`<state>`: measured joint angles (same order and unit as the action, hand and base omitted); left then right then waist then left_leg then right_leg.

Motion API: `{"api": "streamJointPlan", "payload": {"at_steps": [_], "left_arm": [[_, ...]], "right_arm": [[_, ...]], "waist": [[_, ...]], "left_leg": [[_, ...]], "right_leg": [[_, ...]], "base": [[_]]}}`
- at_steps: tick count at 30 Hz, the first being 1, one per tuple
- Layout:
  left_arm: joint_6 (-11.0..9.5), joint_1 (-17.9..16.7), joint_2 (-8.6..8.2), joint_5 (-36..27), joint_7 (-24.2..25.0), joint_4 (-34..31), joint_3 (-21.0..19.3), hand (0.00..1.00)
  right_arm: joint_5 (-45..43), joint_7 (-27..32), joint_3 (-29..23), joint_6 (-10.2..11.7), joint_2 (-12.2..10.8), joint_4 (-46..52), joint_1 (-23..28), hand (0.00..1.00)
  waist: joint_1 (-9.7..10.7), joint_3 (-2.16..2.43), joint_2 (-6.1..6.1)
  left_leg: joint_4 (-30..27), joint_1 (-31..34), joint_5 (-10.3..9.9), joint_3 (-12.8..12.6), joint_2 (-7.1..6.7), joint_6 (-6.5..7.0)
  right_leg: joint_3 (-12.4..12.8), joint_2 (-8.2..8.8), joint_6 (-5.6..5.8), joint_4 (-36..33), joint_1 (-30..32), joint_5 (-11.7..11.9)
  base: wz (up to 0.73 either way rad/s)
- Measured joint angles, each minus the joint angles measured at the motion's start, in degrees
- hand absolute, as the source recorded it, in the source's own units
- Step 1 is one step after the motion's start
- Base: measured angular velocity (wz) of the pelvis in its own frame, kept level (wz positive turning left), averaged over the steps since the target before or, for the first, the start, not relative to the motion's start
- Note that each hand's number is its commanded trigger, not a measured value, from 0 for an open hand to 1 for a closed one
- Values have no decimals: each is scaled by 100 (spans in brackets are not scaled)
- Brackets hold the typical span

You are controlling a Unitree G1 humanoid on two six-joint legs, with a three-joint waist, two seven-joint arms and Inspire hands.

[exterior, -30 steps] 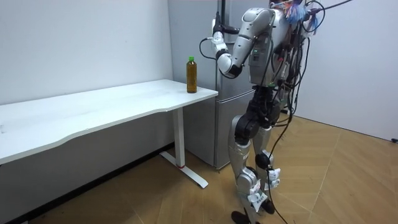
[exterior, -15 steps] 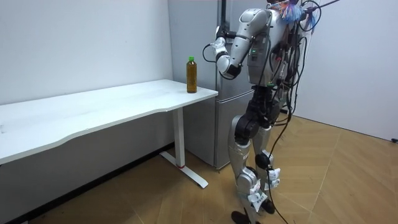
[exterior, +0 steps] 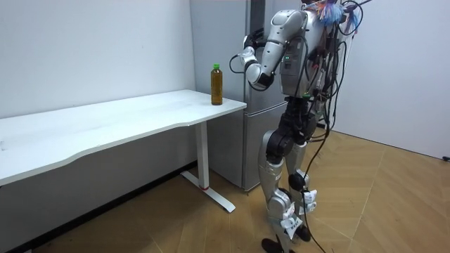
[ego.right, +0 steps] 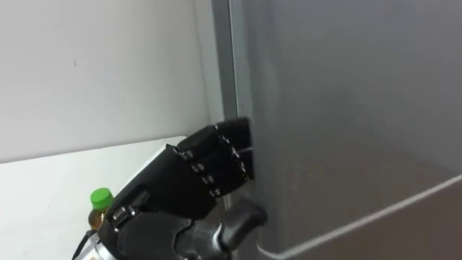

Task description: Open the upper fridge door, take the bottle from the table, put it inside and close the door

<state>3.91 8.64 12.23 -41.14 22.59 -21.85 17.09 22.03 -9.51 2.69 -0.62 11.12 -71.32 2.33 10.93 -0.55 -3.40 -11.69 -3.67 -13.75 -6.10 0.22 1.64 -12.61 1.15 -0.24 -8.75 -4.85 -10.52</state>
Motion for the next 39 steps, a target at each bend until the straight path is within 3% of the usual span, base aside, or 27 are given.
{"api": "streamJointPlan", "payload": {"at_steps": [6,14,16,17,19,20,27,39], "left_arm": [[231,-10,71,19,72,65,154,100],[240,-9,72,18,72,71,165,100],[240,-9,69,18,73,119,168,95],[241,-9,69,18,74,137,169,66],[258,-10,61,31,74,190,169,38],[262,-10,64,32,74,190,169,0],[270,-10,45,140,151,198,185,0],[286,-8,25,203,312,180,356,0]], "right_arm": [[21,0,0,-16,3,4,-2,0],[22,-4,4,-16,3,3,-2,0],[18,-6,6,-16,3,0,-12,0],[18,-7,6,-16,3,-1,-13,0],[-2,-8,-3,-17,2,-2,-13,0],[-9,-8,-3,-17,2,-1,-14,0],[-2,-15,5,-16,-7,4,-13,0],[384,-62,13,-5,-15,-38,-1,0]], "waist": [[7,4,-8],[3,5,-14],[10,2,-19],[11,0,-22],[20,-3,-24],[21,-4,-23],[44,-17,-5],[171,-12,-10]], "left_leg": [[-16,1,1,-1,1,1],[-14,-2,1,0,5,1],[-14,-5,1,2,7,1],[-14,-5,1,2,8,1],[-10,-16,1,0,10,0],[-10,-18,1,-1,10,1],[5,-100,1,-37,4,1],[24,-195,0,-550,65,-2]], "right_leg": [[-10,-4,-1,3,4,-1],[-9,-6,-1,10,-3,0],[-7,-7,-1,7,-5,0],[-7,-8,-1,6,-5,0],[4,-12,-1,5,-12,0],[6,-13,-2,4,-13,0],[166,-24,-3,12,-15,-2],[627,-69,-9,-10,93,19]], "base": [[0],[0],[0],[0],[0],[0],[-7],[-22]]}}
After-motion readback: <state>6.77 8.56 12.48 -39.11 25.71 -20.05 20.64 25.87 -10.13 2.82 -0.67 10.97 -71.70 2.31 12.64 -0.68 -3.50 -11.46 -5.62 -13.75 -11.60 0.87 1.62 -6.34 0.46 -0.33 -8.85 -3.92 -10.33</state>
